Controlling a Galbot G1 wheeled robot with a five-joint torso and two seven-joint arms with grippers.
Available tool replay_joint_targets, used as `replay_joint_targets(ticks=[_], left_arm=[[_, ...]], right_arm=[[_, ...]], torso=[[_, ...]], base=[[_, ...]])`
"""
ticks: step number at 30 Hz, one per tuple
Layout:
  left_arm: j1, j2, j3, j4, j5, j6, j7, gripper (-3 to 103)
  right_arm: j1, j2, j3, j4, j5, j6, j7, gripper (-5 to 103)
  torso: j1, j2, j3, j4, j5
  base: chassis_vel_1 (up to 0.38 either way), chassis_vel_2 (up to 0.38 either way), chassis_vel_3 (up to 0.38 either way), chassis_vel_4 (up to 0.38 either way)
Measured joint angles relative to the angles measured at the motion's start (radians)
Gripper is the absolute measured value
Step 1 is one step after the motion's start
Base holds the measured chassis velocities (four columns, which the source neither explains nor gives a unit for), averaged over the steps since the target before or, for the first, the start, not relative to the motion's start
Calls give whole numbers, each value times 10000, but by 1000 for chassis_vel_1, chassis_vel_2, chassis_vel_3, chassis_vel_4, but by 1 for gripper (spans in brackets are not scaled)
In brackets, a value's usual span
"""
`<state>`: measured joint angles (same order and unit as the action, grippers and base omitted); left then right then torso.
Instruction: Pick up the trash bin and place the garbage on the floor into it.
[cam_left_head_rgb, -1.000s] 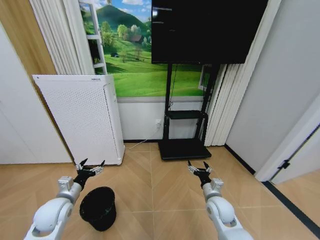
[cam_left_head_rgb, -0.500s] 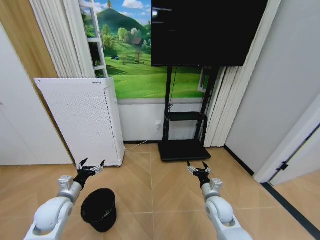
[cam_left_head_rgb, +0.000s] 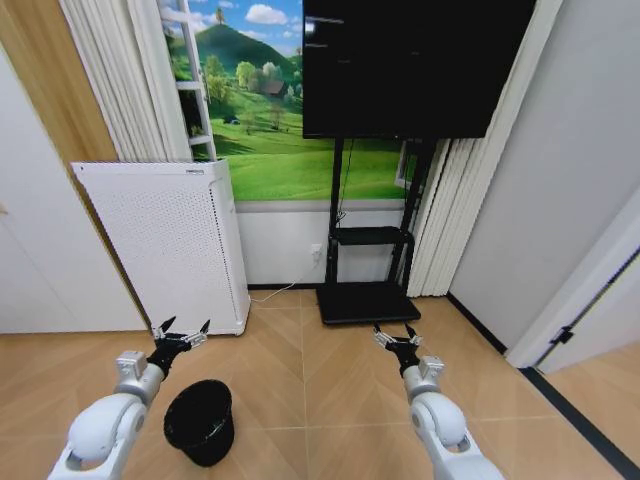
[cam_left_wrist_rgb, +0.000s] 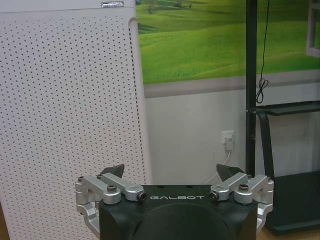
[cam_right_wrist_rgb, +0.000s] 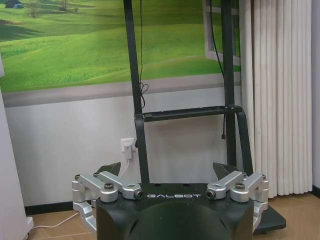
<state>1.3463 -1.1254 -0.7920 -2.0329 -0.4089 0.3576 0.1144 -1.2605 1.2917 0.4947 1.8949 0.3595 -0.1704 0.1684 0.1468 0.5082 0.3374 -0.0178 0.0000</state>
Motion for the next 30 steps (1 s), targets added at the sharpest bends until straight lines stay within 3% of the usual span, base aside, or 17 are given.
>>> replay_joint_targets(ticks=[30], left_arm=[[133, -100, -79, -260, -12, 57, -10, 100]], right_arm=[[-239, -80, 119, 281, 61, 15, -5, 100]], torso=[[503, 1271, 764, 0, 0]], base=[[0, 0, 0, 0]])
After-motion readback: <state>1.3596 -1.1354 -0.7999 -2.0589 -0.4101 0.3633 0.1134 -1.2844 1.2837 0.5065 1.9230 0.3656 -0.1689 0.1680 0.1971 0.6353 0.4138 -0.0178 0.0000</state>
